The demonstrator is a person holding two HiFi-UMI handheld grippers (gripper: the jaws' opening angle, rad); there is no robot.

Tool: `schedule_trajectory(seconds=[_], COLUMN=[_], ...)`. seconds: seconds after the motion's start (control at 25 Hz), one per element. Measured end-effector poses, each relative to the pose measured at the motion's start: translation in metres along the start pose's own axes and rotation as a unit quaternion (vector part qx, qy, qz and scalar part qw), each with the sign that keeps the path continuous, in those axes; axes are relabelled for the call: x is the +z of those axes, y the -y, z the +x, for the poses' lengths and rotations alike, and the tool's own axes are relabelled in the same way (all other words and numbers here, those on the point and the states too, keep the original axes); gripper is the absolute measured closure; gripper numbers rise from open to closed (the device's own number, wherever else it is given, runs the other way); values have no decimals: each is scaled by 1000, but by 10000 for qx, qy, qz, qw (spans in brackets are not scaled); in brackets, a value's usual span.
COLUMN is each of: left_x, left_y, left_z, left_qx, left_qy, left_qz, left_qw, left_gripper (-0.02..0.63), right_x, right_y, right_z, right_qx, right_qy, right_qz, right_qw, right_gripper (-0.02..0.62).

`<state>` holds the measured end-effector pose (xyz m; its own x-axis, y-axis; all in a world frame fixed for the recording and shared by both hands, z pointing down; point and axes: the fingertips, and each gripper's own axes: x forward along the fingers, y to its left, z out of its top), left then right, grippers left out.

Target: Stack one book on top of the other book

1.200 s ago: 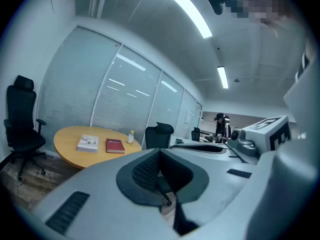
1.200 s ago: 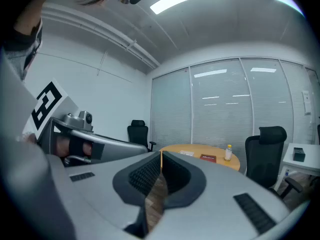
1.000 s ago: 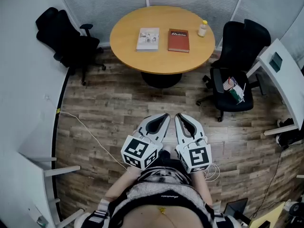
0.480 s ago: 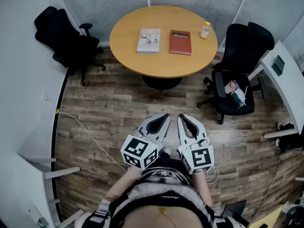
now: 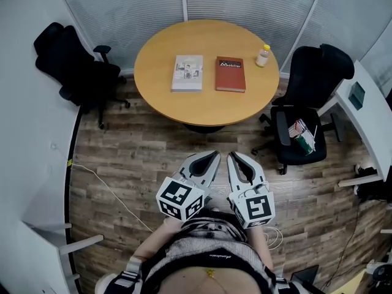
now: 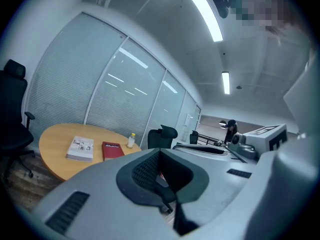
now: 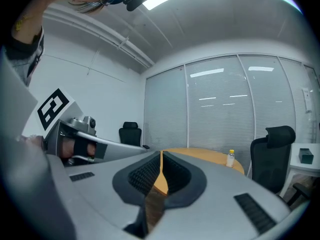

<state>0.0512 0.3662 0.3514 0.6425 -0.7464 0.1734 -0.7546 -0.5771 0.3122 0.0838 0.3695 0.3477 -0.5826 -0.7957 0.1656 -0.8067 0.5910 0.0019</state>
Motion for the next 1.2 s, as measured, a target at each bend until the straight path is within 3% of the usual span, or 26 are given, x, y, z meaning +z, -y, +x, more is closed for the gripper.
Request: schedule_trajectory(seconds=[0.56,1.2], left_x=[26,24], left_y=[-81,-114], left_z=[44,45], left_qx=[-268,-401], left_qy=[-213,-301], left_qz=[180,30], left_qw=[9993,9987], left_gripper=[588,588], right_x=[12,5], right_y=[19,14], right_z=[99,127], right_qx=[-167,-355], right_qy=[4,-44], right_qz=[-39,-42], right_qw=[9999,9994], right_gripper=[566,566])
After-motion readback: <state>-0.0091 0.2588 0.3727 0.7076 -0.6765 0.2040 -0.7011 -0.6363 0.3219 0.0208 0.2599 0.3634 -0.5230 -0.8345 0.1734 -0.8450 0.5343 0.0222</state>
